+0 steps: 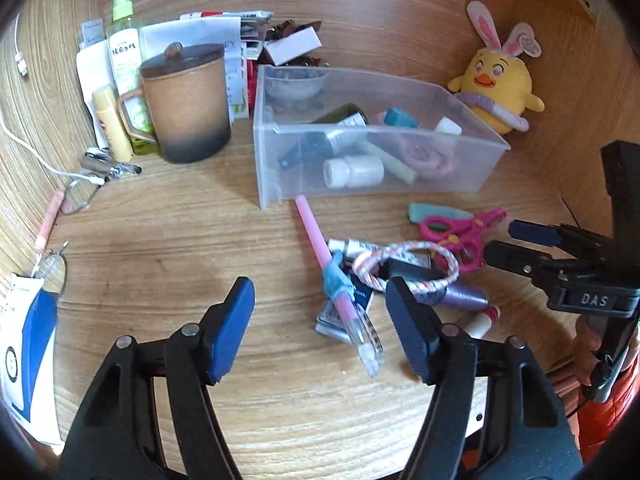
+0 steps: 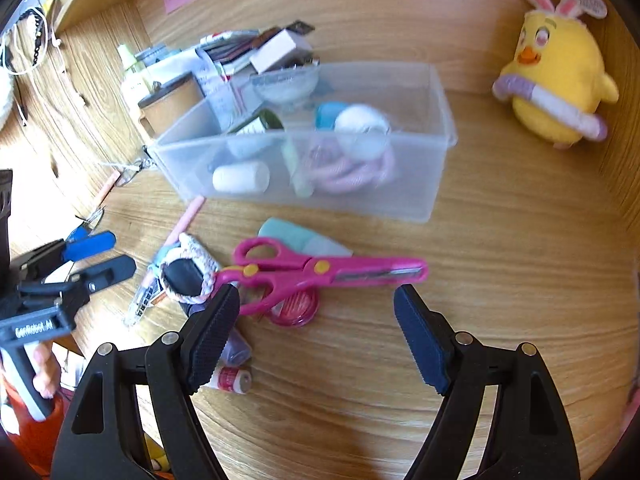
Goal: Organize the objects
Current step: 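Withdraw from the box and grasp the pink pen with the left gripper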
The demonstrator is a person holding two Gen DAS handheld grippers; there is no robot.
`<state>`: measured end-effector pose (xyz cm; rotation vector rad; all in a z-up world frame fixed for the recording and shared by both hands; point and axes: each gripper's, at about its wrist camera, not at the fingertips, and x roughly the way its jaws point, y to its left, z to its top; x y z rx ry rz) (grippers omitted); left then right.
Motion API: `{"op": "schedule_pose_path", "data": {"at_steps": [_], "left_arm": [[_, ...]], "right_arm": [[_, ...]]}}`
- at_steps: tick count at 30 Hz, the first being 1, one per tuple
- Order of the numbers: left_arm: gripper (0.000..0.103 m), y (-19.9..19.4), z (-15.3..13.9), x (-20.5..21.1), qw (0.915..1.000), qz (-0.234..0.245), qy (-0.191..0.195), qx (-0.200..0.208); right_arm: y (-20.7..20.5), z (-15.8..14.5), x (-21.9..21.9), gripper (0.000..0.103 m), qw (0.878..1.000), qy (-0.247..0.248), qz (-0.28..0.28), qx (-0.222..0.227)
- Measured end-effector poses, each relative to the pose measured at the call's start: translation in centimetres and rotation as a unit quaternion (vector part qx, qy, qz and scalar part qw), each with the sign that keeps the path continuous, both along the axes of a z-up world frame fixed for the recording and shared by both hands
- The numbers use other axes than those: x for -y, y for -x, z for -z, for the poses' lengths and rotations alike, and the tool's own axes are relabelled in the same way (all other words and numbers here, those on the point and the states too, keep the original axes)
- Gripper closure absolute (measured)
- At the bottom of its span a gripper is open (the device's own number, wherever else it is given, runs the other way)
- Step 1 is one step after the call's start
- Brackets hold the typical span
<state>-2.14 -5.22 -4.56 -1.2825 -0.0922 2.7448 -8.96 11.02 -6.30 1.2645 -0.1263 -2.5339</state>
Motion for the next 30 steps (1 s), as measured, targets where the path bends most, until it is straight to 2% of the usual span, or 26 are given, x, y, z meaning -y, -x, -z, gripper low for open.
{"op": "schedule_pose_path", "data": {"at_steps": [4, 7, 9, 12, 15, 19, 26, 28, 30], "left_arm": [[0.035, -0.5, 0.9, -0.4, 1.0, 0.007, 0.002, 0.006], [0.044, -0.9, 1.5, -0.3, 0.9999, 0.007, 0.004, 0.01], [0.052, -1.1, 1.8, 0.1, 0.9999, 0.006, -0.005, 0.014], [0.056, -1.3, 2.2, 1.0, 0.9996, -0.003, -0.022, 0.019], [0.062, -1.6, 2.2, 1.9, 0.9993, -0.012, -0.03, 0.018], [0.064, -1.6, 2.2, 2.8, 0.999, -0.013, -0.037, 0.02], [0.064, -0.3, 2.4, 2.3, 0.9991, 0.01, -0.029, 0.03], [0.064, 0.1, 2.5, 2.1, 0.9989, 0.014, -0.031, 0.031], [0.064, 0.2, 2.5, 1.9, 0.9991, 0.016, -0.025, 0.029]], "right_arm": [[0.2, 0.6, 0.4, 0.035, 1.0, -0.004, 0.005, 0.008], [0.2, 0.6, 0.0, 0.042, 1.0, 0.004, 0.007, 0.012], [0.1, 0.4, -0.5, 0.054, 1.0, 0.002, 0.014, 0.011], [0.0, 0.4, -1.5, 0.066, 0.999, -0.016, 0.026, 0.013], [0.1, 0.8, -2.7, 0.068, 0.998, -0.034, 0.039, 0.022], [-0.1, 0.5, -3.9, 0.068, 0.999, -0.006, 0.041, 0.032], [0.3, -0.2, -1.2, 0.068, 1.0, 0.01, 0.015, 0.022], [0.6, 0.0, -0.2, 0.065, 1.0, 0.012, 0.004, 0.027], [0.7, 0.1, 0.6, 0.057, 1.0, 0.011, 0.0, 0.027]]}}
